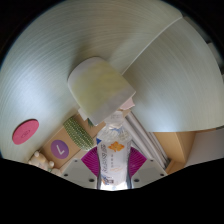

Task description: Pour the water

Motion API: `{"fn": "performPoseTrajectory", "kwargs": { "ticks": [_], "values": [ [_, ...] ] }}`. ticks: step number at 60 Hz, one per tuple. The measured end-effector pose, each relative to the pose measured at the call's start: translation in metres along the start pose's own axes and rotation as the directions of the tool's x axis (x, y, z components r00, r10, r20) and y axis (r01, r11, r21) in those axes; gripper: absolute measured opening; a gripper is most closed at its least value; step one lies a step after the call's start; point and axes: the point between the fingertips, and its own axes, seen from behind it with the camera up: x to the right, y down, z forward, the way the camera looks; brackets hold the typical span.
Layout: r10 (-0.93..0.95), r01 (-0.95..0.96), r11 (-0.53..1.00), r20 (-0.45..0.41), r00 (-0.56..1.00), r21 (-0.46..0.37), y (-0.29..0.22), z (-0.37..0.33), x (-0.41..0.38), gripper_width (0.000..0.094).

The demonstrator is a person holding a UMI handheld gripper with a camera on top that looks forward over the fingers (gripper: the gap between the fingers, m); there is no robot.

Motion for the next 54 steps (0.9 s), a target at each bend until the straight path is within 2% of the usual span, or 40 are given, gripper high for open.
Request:
{"fn": "performPoseTrajectory", "kwargs": {
  "ticks": [7, 14, 18, 23, 27, 33, 40, 46, 54],
  "values": [
    [0.126, -0.127, 0.992, -0.015, 0.992, -0.028, 0.011, -0.001, 0.006, 0.0335],
    [0.456, -0.459, 0.880, -0.055, 0.888, -0.124, 0.051, -0.004, 0.020, 0.0336],
    [0.669, -0.673, 0.716, -0.094, 0.737, -0.185, 0.075, -0.008, 0.022, 0.0339],
    [0.887, -0.887, 0.413, -0.130, 0.443, -0.204, 0.103, -0.014, 0.021, 0.0340],
    [0.963, -0.968, 0.160, -0.183, 0.197, -0.195, 0.123, -0.022, 0.021, 0.0341],
    [0.960, -0.969, -0.195, -0.231, -0.157, -0.153, 0.143, -0.034, 0.018, 0.0335],
    [0.828, -0.831, -0.543, -0.244, -0.505, -0.123, 0.145, -0.040, -0.006, 0.0339],
    [0.722, -0.716, -0.687, -0.225, -0.654, -0.124, 0.131, -0.043, -0.029, 0.0338],
    [0.666, -0.643, -0.745, -0.216, -0.714, -0.174, 0.101, -0.043, -0.067, 0.0337]
  ]
}}
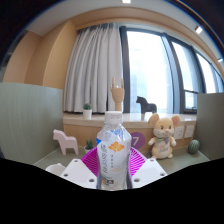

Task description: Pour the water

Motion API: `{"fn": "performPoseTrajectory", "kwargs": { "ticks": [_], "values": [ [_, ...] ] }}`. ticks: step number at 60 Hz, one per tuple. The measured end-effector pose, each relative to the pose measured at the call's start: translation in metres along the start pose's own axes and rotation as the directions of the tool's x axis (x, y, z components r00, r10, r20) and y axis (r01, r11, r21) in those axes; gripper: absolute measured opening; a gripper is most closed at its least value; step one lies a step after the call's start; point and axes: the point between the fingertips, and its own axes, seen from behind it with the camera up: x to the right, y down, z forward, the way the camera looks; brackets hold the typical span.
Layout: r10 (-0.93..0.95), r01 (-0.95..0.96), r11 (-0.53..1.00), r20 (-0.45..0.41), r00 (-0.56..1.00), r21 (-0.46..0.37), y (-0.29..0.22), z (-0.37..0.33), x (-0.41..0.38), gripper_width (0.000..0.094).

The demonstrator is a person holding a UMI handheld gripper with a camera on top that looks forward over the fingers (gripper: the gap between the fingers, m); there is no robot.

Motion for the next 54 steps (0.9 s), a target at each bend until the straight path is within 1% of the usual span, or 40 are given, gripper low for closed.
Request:
{"fn": "performPoseTrajectory", "kwargs": {
  "ticks": [15, 17, 19, 20, 27, 39, 41, 46, 47, 49, 54],
  "values": [
    [0.033, -0.032, 0.996, 0.011, 0.999, -0.087, 0.064, 0.013, -0.001, 0.0337],
    [0.022, -0.020, 0.996, 0.012, 1.000, -0.091, 0.071, 0.013, 0.000, 0.0352],
    [0.010, -0.009, 0.998, 0.018, 1.000, -0.060, 0.069, 0.012, -0.002, 0.0351],
    [0.007, -0.005, 0.998, 0.019, 1.000, -0.070, 0.069, 0.011, -0.002, 0.0352],
    [0.032, -0.031, 0.998, 0.013, 0.999, -0.061, 0.069, 0.007, 0.000, 0.0369],
    [0.017, -0.015, 0.997, 0.021, 1.000, -0.071, 0.073, 0.005, 0.000, 0.0524],
    [0.027, -0.025, 0.996, 0.014, 1.000, -0.084, 0.076, 0.003, 0.000, 0.0596],
    [0.047, -0.047, 0.993, -0.005, 0.999, -0.109, 0.084, -0.008, 0.002, 0.0862],
    [0.050, -0.050, 0.992, -0.008, 0.999, -0.114, 0.086, -0.011, 0.002, 0.0870],
    [0.058, -0.060, 0.991, -0.017, 0.998, -0.121, 0.090, -0.019, 0.002, 0.0837],
    [0.072, -0.077, 0.986, -0.037, 0.997, -0.149, 0.102, -0.042, 0.001, 0.0849]
  ]
}}
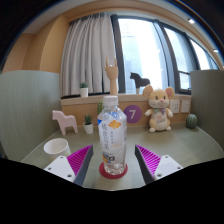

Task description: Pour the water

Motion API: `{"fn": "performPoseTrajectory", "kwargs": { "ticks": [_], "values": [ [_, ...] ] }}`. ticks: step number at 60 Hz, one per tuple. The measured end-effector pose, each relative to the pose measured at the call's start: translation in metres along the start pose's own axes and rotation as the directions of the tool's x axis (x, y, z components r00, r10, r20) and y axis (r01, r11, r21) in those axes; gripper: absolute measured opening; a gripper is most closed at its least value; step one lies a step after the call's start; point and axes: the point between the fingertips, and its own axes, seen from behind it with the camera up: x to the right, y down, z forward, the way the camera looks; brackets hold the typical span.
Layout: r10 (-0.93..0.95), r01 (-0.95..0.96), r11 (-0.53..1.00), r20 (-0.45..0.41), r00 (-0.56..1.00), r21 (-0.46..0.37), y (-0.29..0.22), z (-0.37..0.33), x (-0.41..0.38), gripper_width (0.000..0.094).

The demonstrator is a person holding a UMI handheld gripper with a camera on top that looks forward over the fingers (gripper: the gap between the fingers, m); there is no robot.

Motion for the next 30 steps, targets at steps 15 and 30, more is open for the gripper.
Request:
{"fn": "performPoseTrajectory", "kwargs": {
  "ticks": [15, 30],
  "values": [
    [-0.005, 0.005, 0.996, -0.007, 1.000, -0.086, 0.046, -0.077, -0.022, 0.0852],
    [-0.011, 0.008, 0.993, -0.021, 1.000, -0.115, 0.049, -0.138, -0.043, 0.0856]
  ]
}}
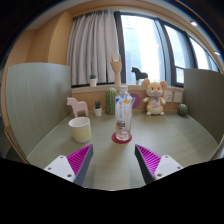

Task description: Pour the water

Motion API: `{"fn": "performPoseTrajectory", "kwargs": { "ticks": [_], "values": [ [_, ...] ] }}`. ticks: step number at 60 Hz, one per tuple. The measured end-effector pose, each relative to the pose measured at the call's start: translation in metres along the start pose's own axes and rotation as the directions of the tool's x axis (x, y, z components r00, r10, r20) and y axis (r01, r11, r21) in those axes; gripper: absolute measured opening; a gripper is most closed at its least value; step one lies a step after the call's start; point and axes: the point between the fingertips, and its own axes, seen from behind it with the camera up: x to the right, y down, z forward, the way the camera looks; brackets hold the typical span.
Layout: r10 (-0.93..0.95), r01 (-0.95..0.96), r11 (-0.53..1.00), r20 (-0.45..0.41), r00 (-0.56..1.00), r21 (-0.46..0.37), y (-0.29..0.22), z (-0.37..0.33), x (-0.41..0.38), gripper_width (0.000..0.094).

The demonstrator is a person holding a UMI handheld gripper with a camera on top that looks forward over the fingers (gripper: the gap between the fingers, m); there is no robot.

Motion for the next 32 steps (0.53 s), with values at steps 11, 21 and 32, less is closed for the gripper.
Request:
{"fn": "performPoseTrajectory", "kwargs": {
  "ticks": [11, 21, 32],
  "values": [
    [-0.028, 0.029, 0.998, -0.018, 0.999, 0.056, -0.024, -0.035, -0.001, 0.0854],
    [-0.033, 0.034, 0.996, -0.023, 0.999, 0.082, -0.043, -0.057, 0.003, 0.0853],
    [-0.016, 0.020, 0.993, -0.036, 0.999, 0.117, -0.061, -0.072, 0.007, 0.0852]
  ]
}}
